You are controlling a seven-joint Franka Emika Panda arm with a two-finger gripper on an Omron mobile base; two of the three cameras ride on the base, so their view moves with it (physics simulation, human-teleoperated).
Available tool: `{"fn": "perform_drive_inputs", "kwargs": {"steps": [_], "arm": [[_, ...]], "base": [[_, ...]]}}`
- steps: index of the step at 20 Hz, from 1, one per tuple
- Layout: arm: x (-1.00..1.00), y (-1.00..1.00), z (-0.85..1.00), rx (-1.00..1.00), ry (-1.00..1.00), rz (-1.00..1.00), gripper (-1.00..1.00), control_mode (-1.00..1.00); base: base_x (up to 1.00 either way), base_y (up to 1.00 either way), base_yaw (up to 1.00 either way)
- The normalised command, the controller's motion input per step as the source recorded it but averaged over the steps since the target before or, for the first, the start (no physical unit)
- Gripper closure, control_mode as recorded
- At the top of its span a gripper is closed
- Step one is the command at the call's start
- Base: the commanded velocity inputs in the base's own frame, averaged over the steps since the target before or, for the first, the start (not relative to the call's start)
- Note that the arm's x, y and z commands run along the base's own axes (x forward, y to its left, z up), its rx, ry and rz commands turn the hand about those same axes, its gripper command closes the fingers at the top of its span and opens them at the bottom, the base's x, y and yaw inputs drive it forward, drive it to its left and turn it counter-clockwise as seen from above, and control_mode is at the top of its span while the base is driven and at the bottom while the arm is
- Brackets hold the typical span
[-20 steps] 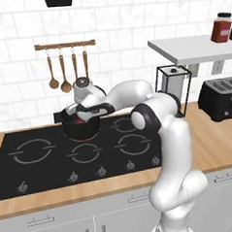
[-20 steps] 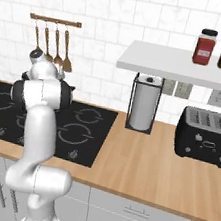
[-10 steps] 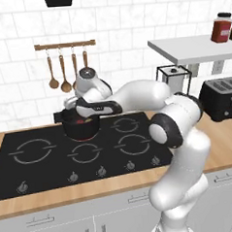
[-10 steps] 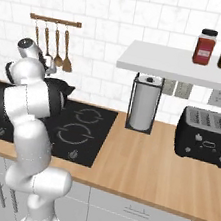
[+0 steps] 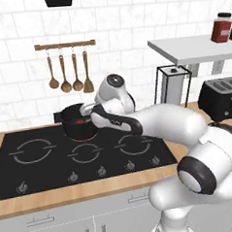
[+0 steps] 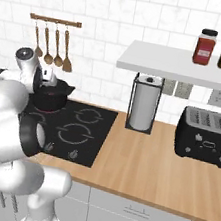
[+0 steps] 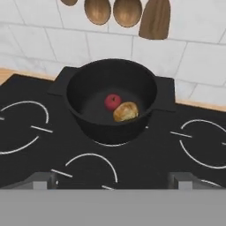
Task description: Put the onion and tomato in the pot. Retrieve the spatula and lightly stir the vegetables in the pot.
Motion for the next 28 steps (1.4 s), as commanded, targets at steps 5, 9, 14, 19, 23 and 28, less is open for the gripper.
{"fn": "perform_drive_inputs", "kwargs": {"steps": [5,9,14,19,23,28], "arm": [[-0.96,-0.65,0.25,0.0,0.01,-0.05,-1.0,-1.0],[-0.74,-0.43,0.29,-0.03,0.1,-0.08,-1.0,-1.0],[-0.34,-0.61,0.09,-0.14,0.17,-0.07,-1.0,-1.0],[-0.06,-0.46,0.0,-0.03,0.07,-0.04,-1.0,-1.0],[0.0,-0.04,-0.04,0.07,0.08,0.0,-1.0,1.0],[0.0,0.0,0.0,0.0,0.0,0.0,-1.0,1.0]], "base": [[0.0,0.0,0.0],[0.0,0.0,0.0],[0.0,0.0,0.0],[0.0,0.0,0.0],[-0.03,0.0,0.0],[-0.2,0.62,0.0]]}}
